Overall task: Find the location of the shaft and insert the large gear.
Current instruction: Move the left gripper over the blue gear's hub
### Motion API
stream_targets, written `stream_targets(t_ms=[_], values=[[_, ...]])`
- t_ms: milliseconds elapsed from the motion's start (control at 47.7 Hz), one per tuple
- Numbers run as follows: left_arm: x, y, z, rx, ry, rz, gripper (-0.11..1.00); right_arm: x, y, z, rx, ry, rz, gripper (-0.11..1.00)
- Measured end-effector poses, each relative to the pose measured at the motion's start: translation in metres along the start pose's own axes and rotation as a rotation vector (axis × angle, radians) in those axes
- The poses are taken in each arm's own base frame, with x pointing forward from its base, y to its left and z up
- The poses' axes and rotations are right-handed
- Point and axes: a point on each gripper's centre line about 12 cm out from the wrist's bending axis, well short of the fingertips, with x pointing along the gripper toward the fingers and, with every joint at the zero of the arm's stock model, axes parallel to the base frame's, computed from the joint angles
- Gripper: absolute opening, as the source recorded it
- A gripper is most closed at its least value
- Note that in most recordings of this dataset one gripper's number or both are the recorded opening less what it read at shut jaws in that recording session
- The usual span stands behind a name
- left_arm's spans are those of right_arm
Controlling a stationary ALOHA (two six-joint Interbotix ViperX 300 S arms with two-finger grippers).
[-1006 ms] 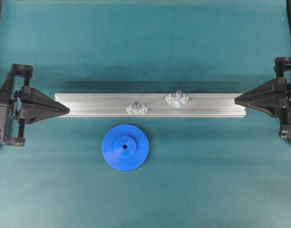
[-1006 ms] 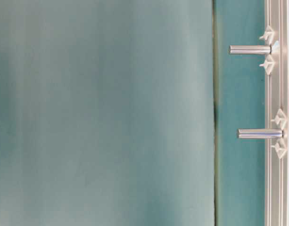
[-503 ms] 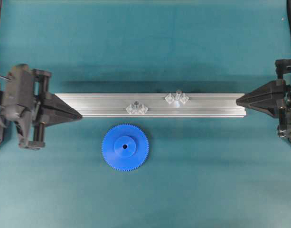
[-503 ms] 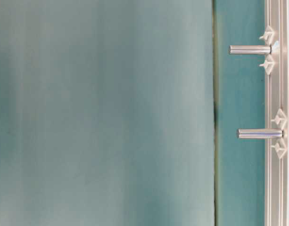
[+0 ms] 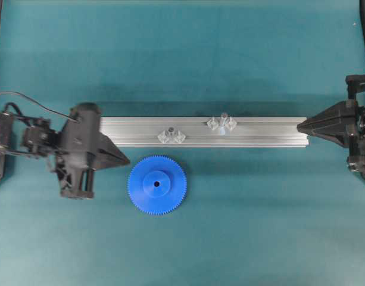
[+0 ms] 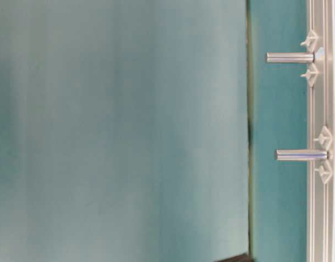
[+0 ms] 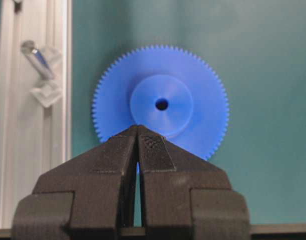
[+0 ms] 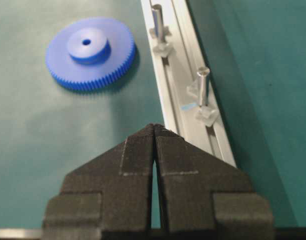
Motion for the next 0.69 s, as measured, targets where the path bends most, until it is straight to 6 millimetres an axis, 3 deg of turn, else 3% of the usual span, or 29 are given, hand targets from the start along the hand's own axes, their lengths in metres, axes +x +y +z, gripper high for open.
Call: stream_targets(t_ms=[692], values=[[0.066,-0.010,0.010,0.017,0.243,-0.010,-0.01,0.000,-0.005,-0.004,0.011,0.008,-0.026,-0.01]])
